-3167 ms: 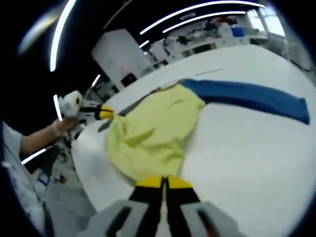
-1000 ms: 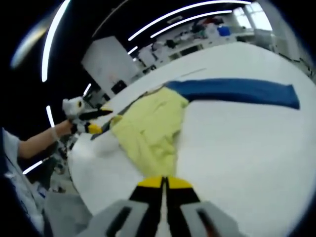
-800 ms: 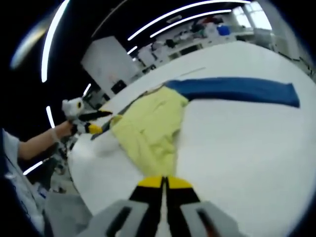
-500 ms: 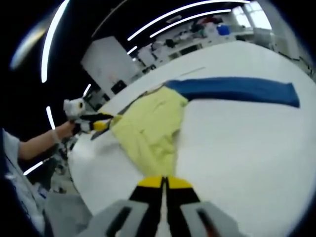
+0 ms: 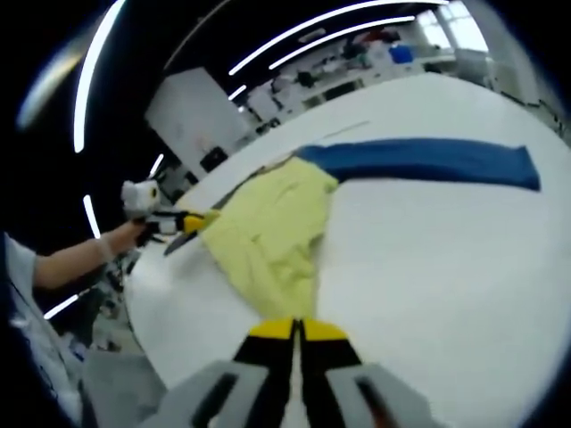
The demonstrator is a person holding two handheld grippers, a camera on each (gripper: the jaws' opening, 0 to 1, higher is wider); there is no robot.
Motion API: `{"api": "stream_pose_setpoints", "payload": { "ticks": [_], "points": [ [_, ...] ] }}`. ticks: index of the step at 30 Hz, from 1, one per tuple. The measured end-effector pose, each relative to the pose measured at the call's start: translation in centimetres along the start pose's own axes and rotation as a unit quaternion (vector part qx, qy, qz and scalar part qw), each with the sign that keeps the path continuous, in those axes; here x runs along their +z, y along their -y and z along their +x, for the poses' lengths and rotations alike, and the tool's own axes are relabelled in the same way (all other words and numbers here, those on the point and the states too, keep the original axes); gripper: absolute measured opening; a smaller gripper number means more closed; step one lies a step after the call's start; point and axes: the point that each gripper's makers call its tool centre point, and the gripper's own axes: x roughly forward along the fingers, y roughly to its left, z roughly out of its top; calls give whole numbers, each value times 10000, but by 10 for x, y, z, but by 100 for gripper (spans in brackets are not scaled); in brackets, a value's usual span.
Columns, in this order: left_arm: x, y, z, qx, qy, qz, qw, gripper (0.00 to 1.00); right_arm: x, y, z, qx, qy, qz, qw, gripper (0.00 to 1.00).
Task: Fold the garment on the visible template until the final outline fits inside the template.
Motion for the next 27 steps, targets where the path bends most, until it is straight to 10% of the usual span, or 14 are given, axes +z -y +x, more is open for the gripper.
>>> {"api": "stream_pose_setpoints", "payload": {
  "ticks": [15,27],
  "points": [
    [-7,15,-39,-216,28,-819,9964,0,6,-2,-5,-1,14,-122,9999,0],
    [-53,29,-90,-192,-26,-1486,9887,0,9,-7,-16,40,-36,-288,9996,0]
  ]
}}
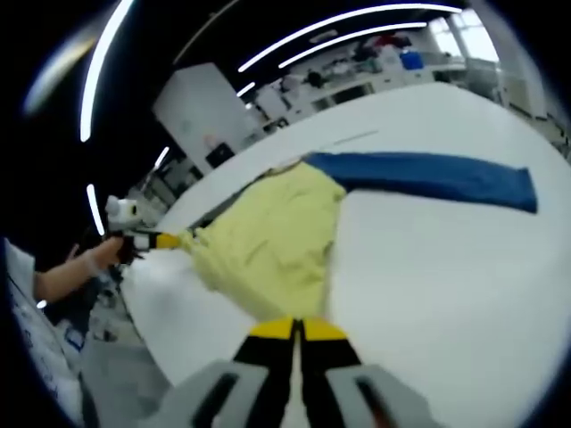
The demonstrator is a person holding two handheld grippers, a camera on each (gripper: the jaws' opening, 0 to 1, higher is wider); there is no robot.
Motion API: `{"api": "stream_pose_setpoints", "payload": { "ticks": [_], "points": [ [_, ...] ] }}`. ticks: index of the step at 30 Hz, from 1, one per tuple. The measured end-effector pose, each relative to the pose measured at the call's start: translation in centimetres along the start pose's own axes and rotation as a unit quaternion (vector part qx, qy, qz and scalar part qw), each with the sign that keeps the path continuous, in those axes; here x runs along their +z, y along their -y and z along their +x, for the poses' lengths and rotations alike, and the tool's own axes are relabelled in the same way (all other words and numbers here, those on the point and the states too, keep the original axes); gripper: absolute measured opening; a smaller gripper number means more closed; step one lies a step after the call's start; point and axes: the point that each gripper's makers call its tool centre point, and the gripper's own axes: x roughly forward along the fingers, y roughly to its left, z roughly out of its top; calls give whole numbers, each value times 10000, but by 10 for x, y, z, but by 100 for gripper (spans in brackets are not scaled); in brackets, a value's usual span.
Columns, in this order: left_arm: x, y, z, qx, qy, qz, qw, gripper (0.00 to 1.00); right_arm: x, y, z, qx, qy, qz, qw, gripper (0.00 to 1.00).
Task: Fold the garment on the visible template until the final outline fits inside the template.
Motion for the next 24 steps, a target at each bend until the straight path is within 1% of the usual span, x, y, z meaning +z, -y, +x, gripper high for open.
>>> {"api": "stream_pose_setpoints", "payload": {
  "ticks": [2,4,5,6,10,12,16,19,24],
  "points": [
    [-7,4,-7,10,-12,-195,9998,0,0,0,0,11,-8,-15,10000,0],
    [-15,3,-15,46,10,-500,9987,0,0,-1,-2,21,-16,-33,10000,0],
    [-22,7,-19,44,18,-708,9975,0,0,-1,-4,31,-27,-37,10000,0],
    [-25,9,-22,15,30,-802,9968,0,0,-2,-5,40,-33,-47,10000,0],
    [-44,12,-33,98,70,-1073,9942,0,-3,-6,-8,72,-99,-98,9999,0],
    [-54,14,-36,98,65,-1304,9914,0,-4,-7,-11,89,-104,-114,9998,0],
    [-70,14,-42,152,34,-1532,9881,0,-10,-8,-13,88,-180,-122,9997,0],
    [-80,18,-44,114,32,-1774,9841,0,-14,-10,-15,78,-228,-124,9996,0],
    [-99,16,-42,145,-103,-1914,9814,0,-26,-12,-15,70,-347,-152,9993,0]
  ]
}}
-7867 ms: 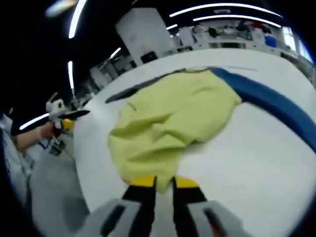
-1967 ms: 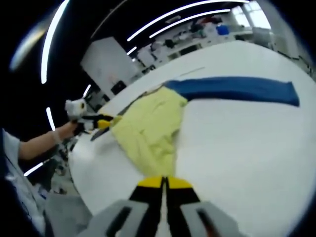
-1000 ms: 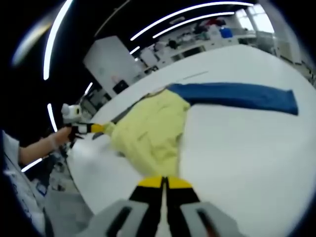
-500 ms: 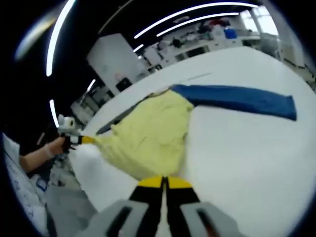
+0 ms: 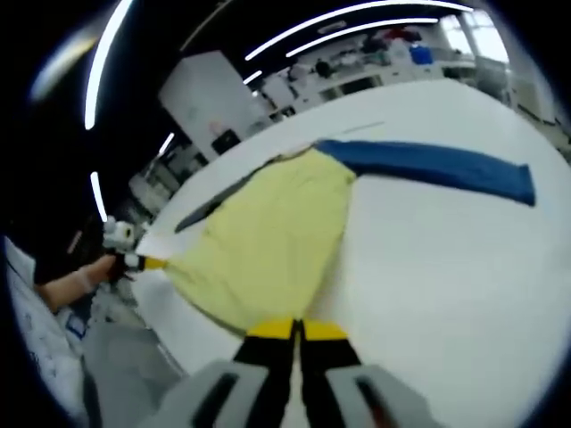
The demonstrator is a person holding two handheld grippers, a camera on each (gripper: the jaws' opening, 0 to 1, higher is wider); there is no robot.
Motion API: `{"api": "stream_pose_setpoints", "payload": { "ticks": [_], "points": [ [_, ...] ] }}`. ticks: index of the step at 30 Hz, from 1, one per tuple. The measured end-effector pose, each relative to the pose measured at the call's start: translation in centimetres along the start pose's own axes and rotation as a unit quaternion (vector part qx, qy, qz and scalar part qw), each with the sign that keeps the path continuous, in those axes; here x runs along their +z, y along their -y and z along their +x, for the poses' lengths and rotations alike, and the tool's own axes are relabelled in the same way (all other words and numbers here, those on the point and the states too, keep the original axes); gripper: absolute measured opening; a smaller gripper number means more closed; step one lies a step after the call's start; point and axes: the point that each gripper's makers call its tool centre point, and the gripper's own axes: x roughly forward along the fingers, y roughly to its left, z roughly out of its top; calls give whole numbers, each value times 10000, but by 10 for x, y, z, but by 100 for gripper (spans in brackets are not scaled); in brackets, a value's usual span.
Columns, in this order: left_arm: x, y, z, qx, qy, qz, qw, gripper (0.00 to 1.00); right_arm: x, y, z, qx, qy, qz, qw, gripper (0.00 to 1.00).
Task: Fold the garment on the visible template until the final outline fits inside the template.
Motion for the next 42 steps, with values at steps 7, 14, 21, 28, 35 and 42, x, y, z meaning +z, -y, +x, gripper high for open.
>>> {"api": "stream_pose_setpoints", "payload": {
  "ticks": [7,14,21,28,35,42],
  "points": [
    [-17,-5,5,28,-240,-357,9991,0,-13,10,7,-102,-149,26,9998,0],
    [-28,-5,9,63,-376,-608,9974,0,-18,13,8,-212,-293,-115,9993,0],
    [-33,-10,12,116,-393,-606,9973,0,-23,17,12,-300,-387,-166,9987,0],
    [-37,-8,14,147,-393,-533,9977,0,-26,20,14,-404,-492,-352,9973,0],
    [-38,-3,13,127,-354,-527,9979,0,-31,23,18,-566,-649,-519,9949,0],
    [-38,-1,12,131,-354,40,9993,0,-32,25,18,-594,-730,-656,9934,0]
  ]
}}
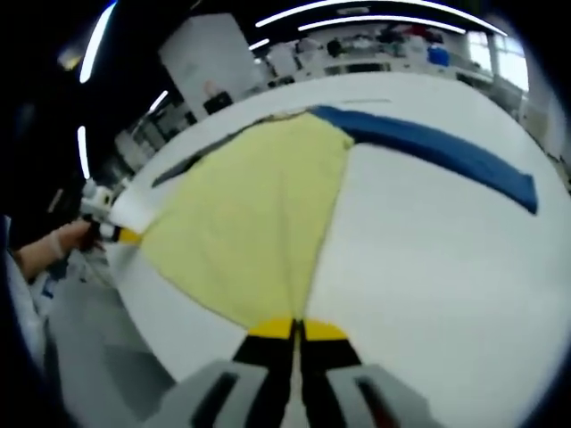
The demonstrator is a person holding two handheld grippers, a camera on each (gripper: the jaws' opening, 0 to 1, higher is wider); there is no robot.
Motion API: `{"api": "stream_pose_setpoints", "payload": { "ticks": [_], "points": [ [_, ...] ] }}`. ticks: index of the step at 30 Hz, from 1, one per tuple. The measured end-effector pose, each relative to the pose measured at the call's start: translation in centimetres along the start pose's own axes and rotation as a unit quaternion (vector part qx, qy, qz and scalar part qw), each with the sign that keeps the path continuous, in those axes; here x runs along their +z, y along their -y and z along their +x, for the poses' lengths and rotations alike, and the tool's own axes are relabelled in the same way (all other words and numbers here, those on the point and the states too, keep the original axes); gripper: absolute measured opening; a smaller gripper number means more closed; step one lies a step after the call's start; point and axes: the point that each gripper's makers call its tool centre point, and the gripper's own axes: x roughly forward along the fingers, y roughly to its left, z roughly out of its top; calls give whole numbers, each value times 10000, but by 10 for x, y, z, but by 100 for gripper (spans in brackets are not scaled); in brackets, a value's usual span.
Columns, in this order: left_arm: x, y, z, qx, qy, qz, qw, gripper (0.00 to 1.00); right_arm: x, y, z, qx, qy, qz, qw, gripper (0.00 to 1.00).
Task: Fold the garment on the visible template until the final outline fits inside the template.
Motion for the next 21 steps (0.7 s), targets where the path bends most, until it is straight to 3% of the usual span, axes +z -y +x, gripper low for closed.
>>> {"api": "stream_pose_setpoints", "payload": {
  "ticks": [2,6,12,21],
  "points": [
    [0,3,0,0,74,520,9986,0,0,-1,0,11,-45,-137,9999,0],
    [2,-6,-4,80,240,837,9962,0,0,-4,1,-32,-128,-517,9986,0],
    [5,-18,-3,111,412,739,9964,0,0,-4,1,-96,-129,-517,9985,0],
    [5,-18,-1,172,678,761,9946,0,-1,-7,0,-135,-21,-395,9991,0]
  ]
}}
